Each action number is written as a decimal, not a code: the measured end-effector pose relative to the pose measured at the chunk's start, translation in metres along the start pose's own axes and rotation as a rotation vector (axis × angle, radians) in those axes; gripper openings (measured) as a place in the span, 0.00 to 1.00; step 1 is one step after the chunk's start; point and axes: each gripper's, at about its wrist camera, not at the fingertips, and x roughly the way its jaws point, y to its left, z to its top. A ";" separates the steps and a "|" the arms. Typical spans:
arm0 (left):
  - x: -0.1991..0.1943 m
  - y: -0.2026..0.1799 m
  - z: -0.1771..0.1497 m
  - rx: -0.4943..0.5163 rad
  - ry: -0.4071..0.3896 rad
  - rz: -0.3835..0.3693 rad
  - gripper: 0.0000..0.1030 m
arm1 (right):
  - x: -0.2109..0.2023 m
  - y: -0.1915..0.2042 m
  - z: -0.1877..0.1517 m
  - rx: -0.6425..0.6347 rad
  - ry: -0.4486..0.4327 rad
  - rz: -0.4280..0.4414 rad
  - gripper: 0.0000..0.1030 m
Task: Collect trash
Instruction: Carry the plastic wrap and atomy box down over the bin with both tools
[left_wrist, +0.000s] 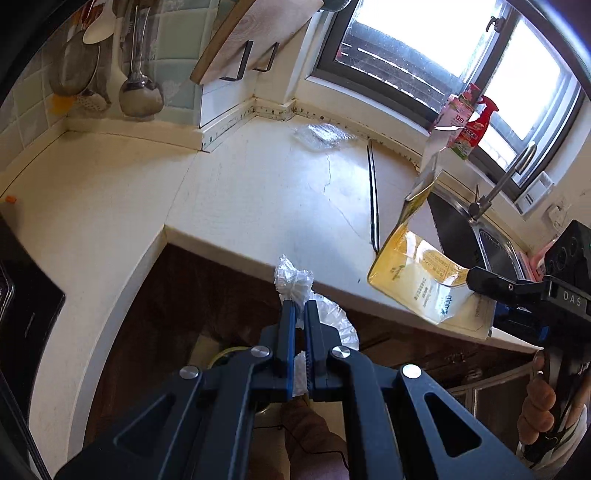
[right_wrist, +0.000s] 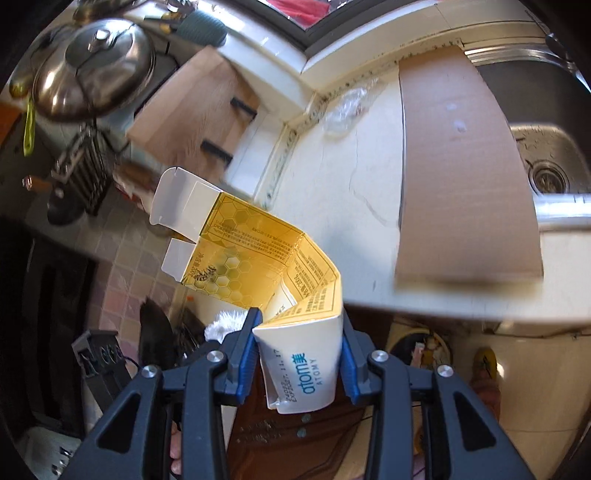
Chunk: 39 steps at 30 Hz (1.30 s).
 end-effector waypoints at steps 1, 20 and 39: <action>-0.002 0.003 -0.009 0.000 0.010 -0.004 0.03 | 0.004 0.002 -0.012 -0.004 0.018 -0.019 0.37; 0.180 0.092 -0.159 -0.209 0.398 -0.023 0.03 | 0.160 -0.114 -0.125 0.029 0.327 -0.492 0.37; 0.383 0.172 -0.235 -0.287 0.562 0.099 0.36 | 0.326 -0.257 -0.170 0.122 0.481 -0.675 0.37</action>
